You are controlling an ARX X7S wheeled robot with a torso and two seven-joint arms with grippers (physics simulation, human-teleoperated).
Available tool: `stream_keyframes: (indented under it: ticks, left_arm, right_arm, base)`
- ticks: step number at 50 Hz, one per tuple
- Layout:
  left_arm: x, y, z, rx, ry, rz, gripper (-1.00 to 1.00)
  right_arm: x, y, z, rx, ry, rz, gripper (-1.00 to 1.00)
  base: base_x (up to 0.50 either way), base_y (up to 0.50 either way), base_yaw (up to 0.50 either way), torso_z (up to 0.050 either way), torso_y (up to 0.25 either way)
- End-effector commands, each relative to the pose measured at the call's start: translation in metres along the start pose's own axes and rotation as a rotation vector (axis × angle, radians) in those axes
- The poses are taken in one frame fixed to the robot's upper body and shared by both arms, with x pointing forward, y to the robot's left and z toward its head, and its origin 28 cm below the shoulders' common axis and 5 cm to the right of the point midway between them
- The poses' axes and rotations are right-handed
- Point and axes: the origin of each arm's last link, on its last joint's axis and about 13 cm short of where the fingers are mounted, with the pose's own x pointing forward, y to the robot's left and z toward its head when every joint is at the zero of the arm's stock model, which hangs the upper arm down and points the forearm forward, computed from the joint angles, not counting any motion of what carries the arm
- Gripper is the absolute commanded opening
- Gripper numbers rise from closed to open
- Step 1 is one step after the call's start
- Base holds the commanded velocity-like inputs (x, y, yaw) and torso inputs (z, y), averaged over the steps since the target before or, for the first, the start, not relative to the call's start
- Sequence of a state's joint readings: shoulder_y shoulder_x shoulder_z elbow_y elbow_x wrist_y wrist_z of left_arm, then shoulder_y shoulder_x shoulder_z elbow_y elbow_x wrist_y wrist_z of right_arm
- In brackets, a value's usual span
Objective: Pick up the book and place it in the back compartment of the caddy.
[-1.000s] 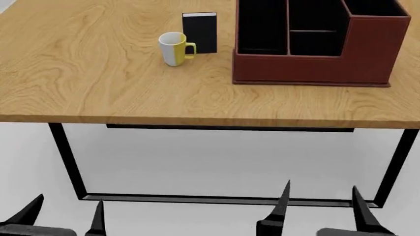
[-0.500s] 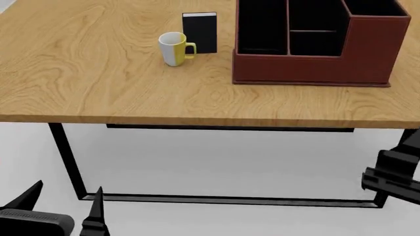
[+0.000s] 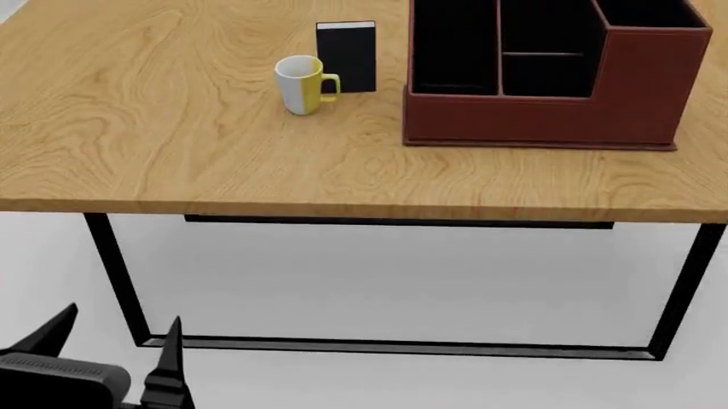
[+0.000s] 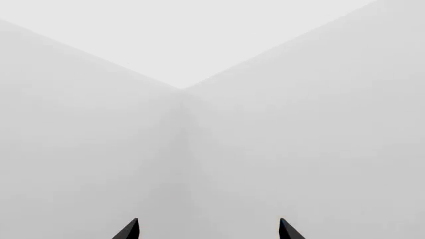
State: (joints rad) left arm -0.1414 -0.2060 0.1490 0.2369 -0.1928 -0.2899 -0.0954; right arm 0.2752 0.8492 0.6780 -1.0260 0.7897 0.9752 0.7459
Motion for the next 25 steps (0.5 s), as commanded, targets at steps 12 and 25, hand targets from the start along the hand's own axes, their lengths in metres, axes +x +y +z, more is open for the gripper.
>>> stream_keyframes:
  ticks: [12,25]
  left_arm:
    - [0.005,-0.001,0.019,-0.003,-0.041,-0.007,1.0]
    - [0.022,0.003,0.076,0.025,-0.136,-0.023,1.0]
  right_arm:
    - [0.003,-0.036,0.057,-0.049,-0.143,-0.116,1.0]
    - [0.001,-0.036,0.059,-0.045,-0.147,-0.126,1.0]
  base:
    - [0.0,0.0,0.0,0.0,0.0]
    - [0.0,0.0,0.0,0.0,0.0]
